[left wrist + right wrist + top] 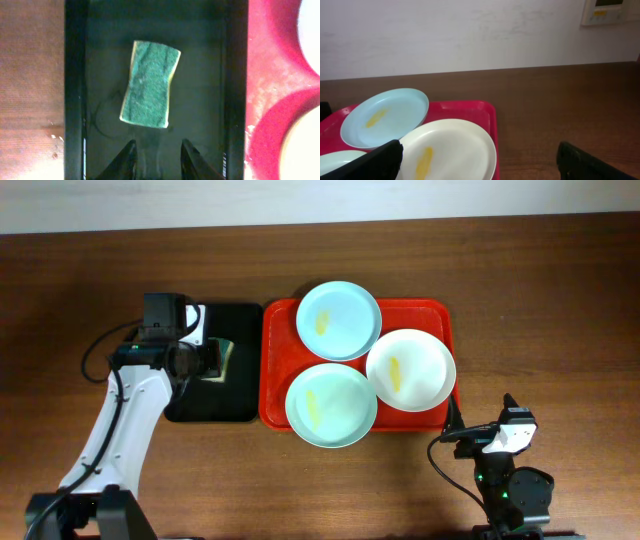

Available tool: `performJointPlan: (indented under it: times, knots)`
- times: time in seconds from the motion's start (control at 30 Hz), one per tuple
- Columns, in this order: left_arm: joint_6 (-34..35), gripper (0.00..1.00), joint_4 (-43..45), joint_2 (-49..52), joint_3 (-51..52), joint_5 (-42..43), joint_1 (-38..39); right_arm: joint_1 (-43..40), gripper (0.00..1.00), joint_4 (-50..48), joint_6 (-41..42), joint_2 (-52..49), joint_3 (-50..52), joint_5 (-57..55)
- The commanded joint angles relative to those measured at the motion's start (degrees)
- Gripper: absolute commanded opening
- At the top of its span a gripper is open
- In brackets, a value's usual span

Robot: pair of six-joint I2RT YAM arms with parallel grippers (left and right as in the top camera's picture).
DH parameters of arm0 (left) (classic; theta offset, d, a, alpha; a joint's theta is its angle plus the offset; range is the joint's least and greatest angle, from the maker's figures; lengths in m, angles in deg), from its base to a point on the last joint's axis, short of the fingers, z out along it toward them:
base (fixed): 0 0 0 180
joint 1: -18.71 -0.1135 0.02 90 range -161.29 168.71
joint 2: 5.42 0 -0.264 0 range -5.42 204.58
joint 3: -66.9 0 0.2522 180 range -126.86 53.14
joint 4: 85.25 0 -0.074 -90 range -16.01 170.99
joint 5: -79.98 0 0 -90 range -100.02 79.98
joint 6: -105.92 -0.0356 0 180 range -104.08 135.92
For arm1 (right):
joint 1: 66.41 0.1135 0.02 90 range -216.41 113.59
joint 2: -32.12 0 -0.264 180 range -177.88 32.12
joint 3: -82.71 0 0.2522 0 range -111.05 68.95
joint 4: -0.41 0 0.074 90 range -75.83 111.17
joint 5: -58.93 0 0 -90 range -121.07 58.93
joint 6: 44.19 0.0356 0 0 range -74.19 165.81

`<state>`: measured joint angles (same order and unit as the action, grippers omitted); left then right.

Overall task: Clean dirty plates on tray and stack at the side
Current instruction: 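Move the left gripper over the green-yellow sponge on the black tray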

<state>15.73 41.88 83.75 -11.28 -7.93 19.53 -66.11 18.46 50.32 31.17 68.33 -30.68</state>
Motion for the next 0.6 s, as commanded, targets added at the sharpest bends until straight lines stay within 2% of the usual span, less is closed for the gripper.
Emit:
performJointPlan:
  times: [0.0, 0.07, 0.17, 0.23, 0.3, 0.33, 0.4, 0.57]
  knots:
    - [-5.8, 0.31, 2.4, 2.1, -1.1, -1.1, -0.2, 0.1, 0.99, 0.2, 0.2, 0.1, 0.3, 0.5]
    - [-5.8, 0.3, 3.1, 2.9, -1.1, -1.7, -0.3, 0.1, 0.99, 0.2, 0.2, 0.1, 0.3, 0.5]
    - [-5.8, 0.18, 3.6, 4.0, -1.1, -3.6, -0.3, 0.1, 0.99, 0.2, 0.2, 0.1, 0.3, 0.5]
    - [-5.8, 0.15, 3.8, 5.0, -1.1, -3.6, -0.3, 0.1, 0.99, 0.2, 0.2, 0.1, 0.3, 0.5]
    - [-5.9, 0.16, 4.2, 6.6, -1.1, -3.6, -0.2, 0.1, 0.99, 0.2, 0.2, 0.1, 0.3, 0.5]
    - [-5.9, 0.22, 4.2, 7.5, -1.1, -3.6, -0.2, 0.1, 0.99, 0.2, 0.2, 0.1, 0.3, 0.5]
    - [-5.9, 0.27, 4.4, 8.4, -1.1, -3.6, -0.3, 0.1, 0.99, 0.2, 0.2, 0.1, 0.3, 0.5]
    - [-5.9, 0.26, 8.2, 8.9, -1.1, -3.4, -0.2, 0.1, 0.99, 0.2, 0.2, 0.1, 0.3, 0.5]
